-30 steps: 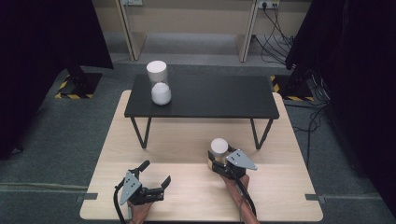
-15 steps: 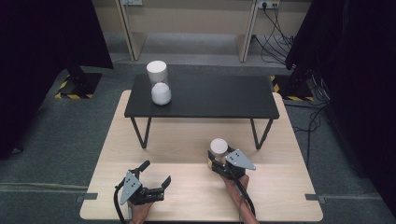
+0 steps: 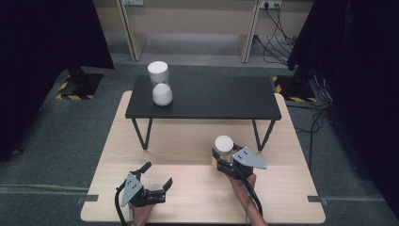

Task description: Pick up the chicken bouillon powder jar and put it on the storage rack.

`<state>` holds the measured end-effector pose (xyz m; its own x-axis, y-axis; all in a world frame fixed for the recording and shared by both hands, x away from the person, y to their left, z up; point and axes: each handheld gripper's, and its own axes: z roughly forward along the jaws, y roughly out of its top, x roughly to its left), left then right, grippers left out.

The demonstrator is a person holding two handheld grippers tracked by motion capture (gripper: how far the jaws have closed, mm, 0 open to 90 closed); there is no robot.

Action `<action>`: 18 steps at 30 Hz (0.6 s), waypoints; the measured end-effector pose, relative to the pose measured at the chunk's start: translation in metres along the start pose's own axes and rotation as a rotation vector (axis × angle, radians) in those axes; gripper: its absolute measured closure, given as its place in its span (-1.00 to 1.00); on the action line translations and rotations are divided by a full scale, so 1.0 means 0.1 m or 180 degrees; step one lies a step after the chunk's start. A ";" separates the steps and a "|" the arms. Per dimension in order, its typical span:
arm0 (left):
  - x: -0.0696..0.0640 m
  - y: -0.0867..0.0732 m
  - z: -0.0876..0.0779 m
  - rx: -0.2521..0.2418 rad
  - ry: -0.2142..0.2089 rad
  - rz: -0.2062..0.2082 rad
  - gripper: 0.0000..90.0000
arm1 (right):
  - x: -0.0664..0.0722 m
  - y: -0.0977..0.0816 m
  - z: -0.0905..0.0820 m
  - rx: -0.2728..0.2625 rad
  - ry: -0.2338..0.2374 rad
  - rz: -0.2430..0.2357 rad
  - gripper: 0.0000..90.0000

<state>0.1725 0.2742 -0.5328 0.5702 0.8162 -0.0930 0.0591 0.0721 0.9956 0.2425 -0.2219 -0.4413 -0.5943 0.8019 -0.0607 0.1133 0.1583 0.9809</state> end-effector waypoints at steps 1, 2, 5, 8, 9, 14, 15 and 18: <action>0.00 0.00 0.00 -0.0003 0.0005 0.0000 -1.00 | 0.00 0.03 -0.02 -0.0002 0.0013 0.0005 -0.23; 0.00 0.00 0.00 -0.0006 0.0012 -0.0001 -1.00 | -0.01 0.07 -0.04 -0.0001 0.0029 0.0011 -0.23; -0.01 0.00 -0.01 -0.0014 0.0013 0.0016 -1.00 | -0.03 0.17 -0.08 -0.0004 0.0085 0.0024 -0.23; -0.02 0.00 0.00 0.0000 0.0006 0.0039 -1.00 | -0.03 0.26 -0.12 -0.0012 0.0114 -0.0012 -0.23; -0.02 0.00 0.00 0.0005 0.0001 0.0051 -1.00 | -0.04 0.31 -0.13 -0.0015 0.0126 -0.0015 -0.23; -0.02 0.01 0.00 0.0019 -0.0012 0.0050 -1.00 | -0.05 0.40 -0.15 -0.0042 0.0121 -0.0004 -0.23; -0.01 0.01 0.00 0.0021 -0.0014 0.0053 -1.00 | -0.06 0.42 -0.16 -0.0045 0.0117 -0.0011 -0.23; -0.02 0.01 0.01 0.0026 -0.0014 0.0062 -1.00 | -0.07 0.51 -0.19 -0.0073 0.0123 -0.0026 -0.23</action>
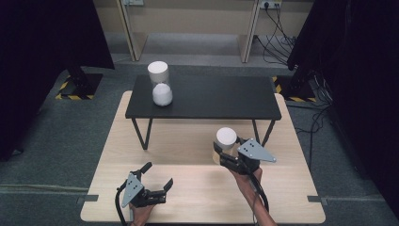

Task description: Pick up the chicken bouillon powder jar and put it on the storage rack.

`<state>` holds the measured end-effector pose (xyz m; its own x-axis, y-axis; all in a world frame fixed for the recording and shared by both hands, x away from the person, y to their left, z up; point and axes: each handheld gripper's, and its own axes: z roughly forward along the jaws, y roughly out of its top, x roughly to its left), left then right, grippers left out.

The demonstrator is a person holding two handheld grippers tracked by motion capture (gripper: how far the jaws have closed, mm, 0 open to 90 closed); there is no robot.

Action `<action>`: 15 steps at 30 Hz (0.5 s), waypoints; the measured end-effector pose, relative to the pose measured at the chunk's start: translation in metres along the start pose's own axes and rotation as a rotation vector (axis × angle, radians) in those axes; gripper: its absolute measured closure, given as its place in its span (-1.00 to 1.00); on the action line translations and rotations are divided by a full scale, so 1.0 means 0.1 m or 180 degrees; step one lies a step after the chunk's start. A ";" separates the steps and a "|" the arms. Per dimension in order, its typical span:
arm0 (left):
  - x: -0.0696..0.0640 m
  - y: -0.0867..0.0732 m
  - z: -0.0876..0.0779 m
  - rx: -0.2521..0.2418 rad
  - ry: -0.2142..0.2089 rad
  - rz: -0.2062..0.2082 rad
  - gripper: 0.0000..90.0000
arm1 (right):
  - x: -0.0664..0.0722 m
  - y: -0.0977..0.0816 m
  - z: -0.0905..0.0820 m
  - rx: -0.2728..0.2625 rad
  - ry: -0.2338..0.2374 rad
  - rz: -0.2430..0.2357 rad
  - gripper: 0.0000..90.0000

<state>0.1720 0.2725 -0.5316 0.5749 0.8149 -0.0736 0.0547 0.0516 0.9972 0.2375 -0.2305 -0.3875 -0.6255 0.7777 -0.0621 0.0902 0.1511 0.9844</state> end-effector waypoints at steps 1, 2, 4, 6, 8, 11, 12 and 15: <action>0.00 0.00 0.00 0.0002 -0.0002 0.0003 -1.00 | -0.01 0.03 -0.01 -0.0013 0.0005 -0.0014 -0.23; 0.00 0.00 0.00 0.0002 -0.0002 0.0004 -1.00 | -0.02 0.06 -0.02 -0.0025 0.0012 -0.0015 -0.23; 0.00 0.00 0.00 0.0006 -0.0001 0.0006 -1.00 | -0.05 0.13 -0.05 -0.0051 0.0023 -0.0003 -0.23; 0.00 0.00 0.00 0.0007 -0.0003 0.0006 -1.00 | -0.07 0.21 -0.08 -0.0079 0.0031 0.0003 -0.23; 0.00 0.01 0.00 0.0016 -0.0006 0.0013 -1.00 | -0.08 0.30 -0.11 -0.0100 0.0035 -0.0007 -0.23; 0.00 0.01 0.00 0.0019 -0.0007 0.0012 -1.00 | -0.11 0.46 -0.16 -0.0087 0.0056 -0.0018 -0.23; 0.00 0.01 0.00 0.0018 -0.0007 0.0009 -1.00 | -0.13 0.52 -0.17 -0.0072 0.0067 0.0002 -0.23; 0.00 0.01 0.00 0.0019 -0.0007 0.0008 -1.00 | -0.18 0.69 -0.18 -0.0055 0.0092 0.0058 -0.23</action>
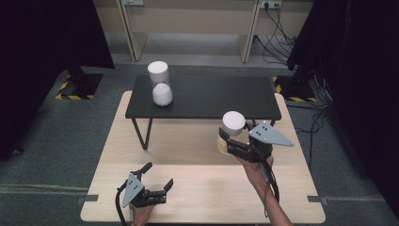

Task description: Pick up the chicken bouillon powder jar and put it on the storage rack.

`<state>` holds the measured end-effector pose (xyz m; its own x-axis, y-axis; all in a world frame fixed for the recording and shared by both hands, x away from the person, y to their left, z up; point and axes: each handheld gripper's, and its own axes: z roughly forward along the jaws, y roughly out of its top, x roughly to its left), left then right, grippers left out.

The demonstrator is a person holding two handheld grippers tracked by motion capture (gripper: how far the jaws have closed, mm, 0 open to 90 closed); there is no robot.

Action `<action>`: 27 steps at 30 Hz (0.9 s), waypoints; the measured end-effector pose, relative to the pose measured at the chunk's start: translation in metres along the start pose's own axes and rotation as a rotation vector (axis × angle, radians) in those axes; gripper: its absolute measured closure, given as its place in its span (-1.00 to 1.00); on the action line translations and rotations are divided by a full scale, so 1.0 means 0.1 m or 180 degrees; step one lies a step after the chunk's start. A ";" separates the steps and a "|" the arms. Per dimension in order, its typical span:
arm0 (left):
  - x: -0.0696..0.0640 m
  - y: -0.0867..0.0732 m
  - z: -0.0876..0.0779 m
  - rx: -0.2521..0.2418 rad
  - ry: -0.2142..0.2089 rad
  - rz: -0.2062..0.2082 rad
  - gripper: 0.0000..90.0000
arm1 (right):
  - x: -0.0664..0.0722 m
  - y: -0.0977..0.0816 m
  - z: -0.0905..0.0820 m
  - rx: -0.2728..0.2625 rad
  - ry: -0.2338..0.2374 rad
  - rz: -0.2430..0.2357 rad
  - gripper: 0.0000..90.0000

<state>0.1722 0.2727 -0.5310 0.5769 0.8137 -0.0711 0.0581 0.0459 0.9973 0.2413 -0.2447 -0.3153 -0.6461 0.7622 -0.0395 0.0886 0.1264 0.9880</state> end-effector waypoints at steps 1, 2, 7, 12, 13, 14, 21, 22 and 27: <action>0.00 0.00 0.00 0.0002 -0.0001 0.0000 -1.00 | -0.02 0.05 0.01 0.0000 0.0003 0.0018 -0.23; 0.00 0.00 0.00 0.0003 -0.0003 -0.0001 -1.00 | -0.03 0.10 0.01 -0.0005 -0.0001 0.0035 -0.23; 0.01 0.00 0.00 0.0005 -0.0010 -0.0022 -1.00 | -0.07 0.33 0.10 -0.0010 -0.0053 0.0031 -0.23; 0.00 0.00 0.00 0.0001 0.0003 -0.0013 -1.00 | -0.11 0.54 0.31 0.0011 -0.0203 -0.0002 -0.23; 0.01 0.00 0.00 0.0000 0.0002 -0.0015 -1.00 | -0.11 0.54 0.31 0.0011 -0.0203 -0.0002 -0.23; 0.01 0.00 0.00 0.0001 0.0002 -0.0018 -1.00 | -0.12 0.56 0.35 0.0005 -0.0228 0.0005 -0.23; 0.00 0.00 0.00 0.0005 0.0001 -0.0004 -0.99 | -0.15 0.72 0.66 0.0006 -0.0389 0.0007 -0.23; 0.00 0.00 0.00 0.0005 0.0005 0.0006 -0.99 | -0.15 0.74 0.70 0.0012 -0.0397 0.0000 -0.23; -0.01 0.00 0.00 0.0005 0.0008 0.0011 -0.99 | -0.17 0.81 0.89 0.0069 -0.0486 0.0010 -0.23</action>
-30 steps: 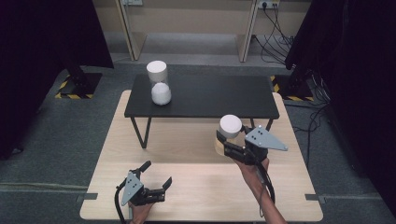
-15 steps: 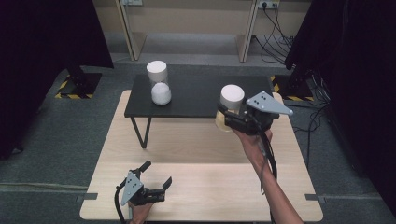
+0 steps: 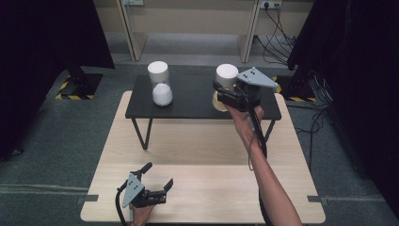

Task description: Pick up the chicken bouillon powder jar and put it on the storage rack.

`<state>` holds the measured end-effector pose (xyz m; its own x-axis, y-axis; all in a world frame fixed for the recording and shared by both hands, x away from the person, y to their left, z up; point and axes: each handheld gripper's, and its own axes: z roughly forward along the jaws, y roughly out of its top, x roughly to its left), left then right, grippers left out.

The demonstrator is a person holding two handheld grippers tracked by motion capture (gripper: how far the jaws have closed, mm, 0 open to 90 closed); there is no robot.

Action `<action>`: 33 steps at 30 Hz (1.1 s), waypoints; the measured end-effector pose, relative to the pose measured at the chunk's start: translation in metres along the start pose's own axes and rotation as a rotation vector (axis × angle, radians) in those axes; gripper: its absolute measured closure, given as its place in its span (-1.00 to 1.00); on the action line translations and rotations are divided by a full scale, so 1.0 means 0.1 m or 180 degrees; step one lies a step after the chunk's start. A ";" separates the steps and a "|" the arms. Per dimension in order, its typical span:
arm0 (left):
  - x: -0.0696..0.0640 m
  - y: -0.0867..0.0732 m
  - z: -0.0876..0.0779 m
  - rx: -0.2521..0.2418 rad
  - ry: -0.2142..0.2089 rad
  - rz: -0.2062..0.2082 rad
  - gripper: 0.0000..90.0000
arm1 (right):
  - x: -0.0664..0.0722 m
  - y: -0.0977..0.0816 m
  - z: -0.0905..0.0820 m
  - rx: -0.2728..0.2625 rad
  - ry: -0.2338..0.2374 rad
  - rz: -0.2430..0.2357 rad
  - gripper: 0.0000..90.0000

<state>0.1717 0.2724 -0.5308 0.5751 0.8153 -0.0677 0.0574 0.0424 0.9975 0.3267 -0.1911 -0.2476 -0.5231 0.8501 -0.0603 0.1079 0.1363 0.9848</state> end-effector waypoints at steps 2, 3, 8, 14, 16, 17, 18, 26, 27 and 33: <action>0.00 0.00 0.00 -0.0007 -0.0001 -0.0013 -0.99 | -0.01 0.00 0.07 -0.0004 -0.0034 0.0053 -0.23; 0.01 0.00 0.00 -0.0007 -0.0002 -0.0018 -0.98 | -0.02 0.00 0.10 0.0002 -0.0043 0.0080 -0.23; 0.02 -0.01 -0.01 -0.0027 0.0005 -0.0067 -0.98 | 0.01 0.03 0.27 0.0078 -0.0176 0.0071 -0.23; 0.02 -0.02 -0.01 -0.0030 -0.0007 -0.0070 -0.98 | 0.00 -0.01 0.43 0.0092 -0.0306 0.0130 -0.23; 0.03 -0.02 -0.01 -0.0033 -0.0009 -0.0080 -0.98 | 0.00 -0.02 0.47 0.0108 -0.0314 0.0118 -0.23; 0.03 -0.02 -0.01 -0.0034 -0.0007 -0.0081 -0.98 | 0.00 -0.03 0.49 0.0107 -0.0321 0.0122 -0.23; 0.02 -0.02 -0.01 -0.0035 -0.0005 -0.0079 -0.98 | 0.00 -0.05 0.51 0.0100 -0.0328 0.0134 -0.23; 0.01 -0.02 -0.01 -0.0030 -0.0006 -0.0063 -0.98 | 0.08 -0.08 0.63 0.0109 -0.0393 0.0125 -0.23; 0.01 -0.02 -0.01 -0.0032 -0.0005 -0.0065 -0.98 | 0.09 -0.09 0.64 0.0108 -0.0395 0.0121 -0.23; 0.01 -0.02 -0.01 -0.0033 0.0003 -0.0065 -0.99 | 0.11 -0.12 0.67 0.0094 -0.0416 0.0137 -0.23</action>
<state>0.1713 0.2735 -0.5326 0.5732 0.8146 -0.0882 0.0606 0.0652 0.9960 0.3759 -0.1493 -0.2712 -0.4031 0.9143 -0.0407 0.1538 0.1115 0.9818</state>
